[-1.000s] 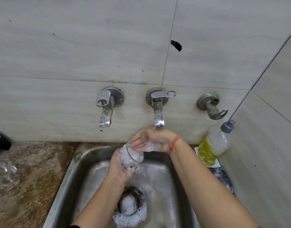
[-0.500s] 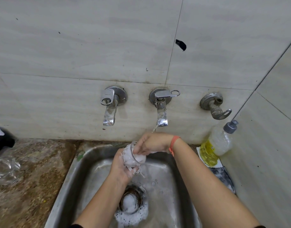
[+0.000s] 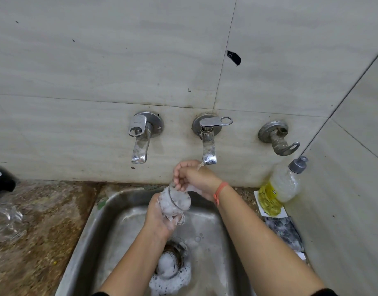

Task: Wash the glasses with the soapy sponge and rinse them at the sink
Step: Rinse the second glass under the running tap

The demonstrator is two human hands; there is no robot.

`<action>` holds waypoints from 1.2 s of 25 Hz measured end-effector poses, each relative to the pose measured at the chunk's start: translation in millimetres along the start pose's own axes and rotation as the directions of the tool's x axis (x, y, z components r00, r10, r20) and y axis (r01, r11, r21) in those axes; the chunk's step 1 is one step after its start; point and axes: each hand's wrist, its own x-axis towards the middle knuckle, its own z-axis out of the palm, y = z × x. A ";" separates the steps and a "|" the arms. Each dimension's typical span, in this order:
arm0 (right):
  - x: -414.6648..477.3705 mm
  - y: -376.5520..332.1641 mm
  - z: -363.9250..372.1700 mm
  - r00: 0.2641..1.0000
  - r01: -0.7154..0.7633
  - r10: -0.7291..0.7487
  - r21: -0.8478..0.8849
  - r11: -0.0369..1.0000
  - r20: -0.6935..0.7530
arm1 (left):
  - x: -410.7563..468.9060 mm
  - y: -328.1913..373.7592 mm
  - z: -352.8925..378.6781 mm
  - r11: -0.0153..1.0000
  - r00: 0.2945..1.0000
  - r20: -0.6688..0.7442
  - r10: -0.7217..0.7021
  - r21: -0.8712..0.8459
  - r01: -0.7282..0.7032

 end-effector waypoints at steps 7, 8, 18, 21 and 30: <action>22.1 20.4 30.1 0.980 0.023 0.129 0.722 0.691 -0.154 | 7.6 -2.5 -3.4 1.000 1.000 -0.026 0.003 -0.013 -0.004; 21.6 19.3 32.4 0.972 0.053 0.129 0.717 0.695 -0.197 | 8.1 -2.9 -4.6 0.999 1.000 -0.025 0.019 -0.032 -0.020; -3.9 49.1 48.4 0.895 0.024 -0.200 -0.404 0.914 -0.399 | 18.7 -6.1 -10.2 0.996 0.998 0.065 0.007 -0.092 -0.001; -34.8 68.6 38.8 0.892 0.305 -0.452 -0.747 0.591 0.006 | 18.6 0.3 -11.9 1.000 0.993 0.116 0.006 -0.015 -0.005; -47.6 73.8 29.7 0.904 0.250 -0.427 -0.779 0.575 -0.025 | 13.0 8.1 -1.7 0.981 0.998 0.066 -0.007 0.192 -0.006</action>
